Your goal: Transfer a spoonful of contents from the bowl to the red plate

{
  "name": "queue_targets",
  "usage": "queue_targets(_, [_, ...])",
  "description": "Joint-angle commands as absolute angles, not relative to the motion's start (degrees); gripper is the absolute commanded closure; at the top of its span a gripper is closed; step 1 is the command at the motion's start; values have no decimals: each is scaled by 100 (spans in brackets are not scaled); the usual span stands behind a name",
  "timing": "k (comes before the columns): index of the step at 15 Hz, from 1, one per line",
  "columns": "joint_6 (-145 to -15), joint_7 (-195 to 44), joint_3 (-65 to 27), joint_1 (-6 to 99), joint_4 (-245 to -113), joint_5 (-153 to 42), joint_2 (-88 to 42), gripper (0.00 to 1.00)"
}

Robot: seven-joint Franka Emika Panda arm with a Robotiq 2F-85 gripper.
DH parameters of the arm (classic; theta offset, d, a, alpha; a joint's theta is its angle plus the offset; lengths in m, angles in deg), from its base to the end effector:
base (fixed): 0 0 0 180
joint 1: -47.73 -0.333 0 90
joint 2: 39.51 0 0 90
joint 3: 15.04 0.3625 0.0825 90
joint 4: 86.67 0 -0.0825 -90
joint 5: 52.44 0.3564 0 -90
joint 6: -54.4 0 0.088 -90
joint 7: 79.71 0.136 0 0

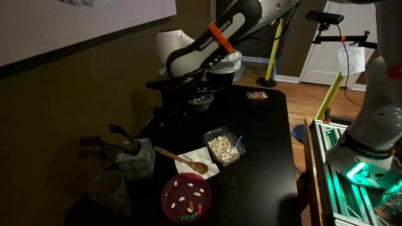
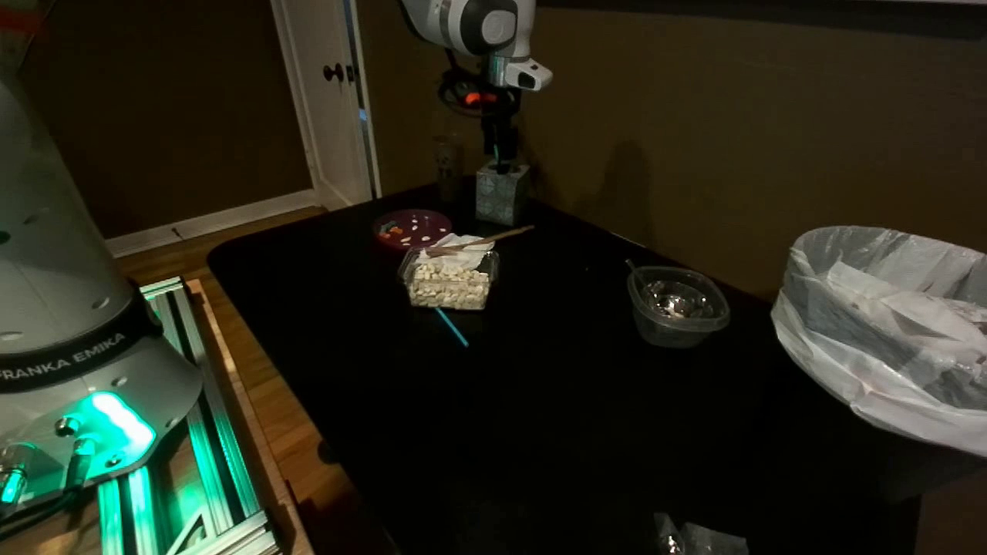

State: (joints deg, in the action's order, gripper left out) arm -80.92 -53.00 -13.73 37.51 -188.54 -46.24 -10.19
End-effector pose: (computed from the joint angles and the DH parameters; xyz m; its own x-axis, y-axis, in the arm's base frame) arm 0.6558 0.1357 0.3070 0.9414 -0.3368 0.0193 -0.3327 -0.9362 -0.1132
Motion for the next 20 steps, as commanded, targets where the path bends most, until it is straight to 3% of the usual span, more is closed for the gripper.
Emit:
queue_targets(1, [-8081, -5310, -1392, 3747, -18846, -4612, -1052, 0])
queue_targets(9, [-9262, -5214, -1636, 3454, -17693, -4855, 792, 0])
queue_targets(17, [-8649, -5466, -1615, 3370, -16795, -4869, 1599, 0])
queue_targets(19, [-8847, -6051, -1023, 3864, -16951, -4351, 1377, 0])
queue_targets(20, [-8874, -5647, -1436, 3485, -17034, -4620, 1419, 0])
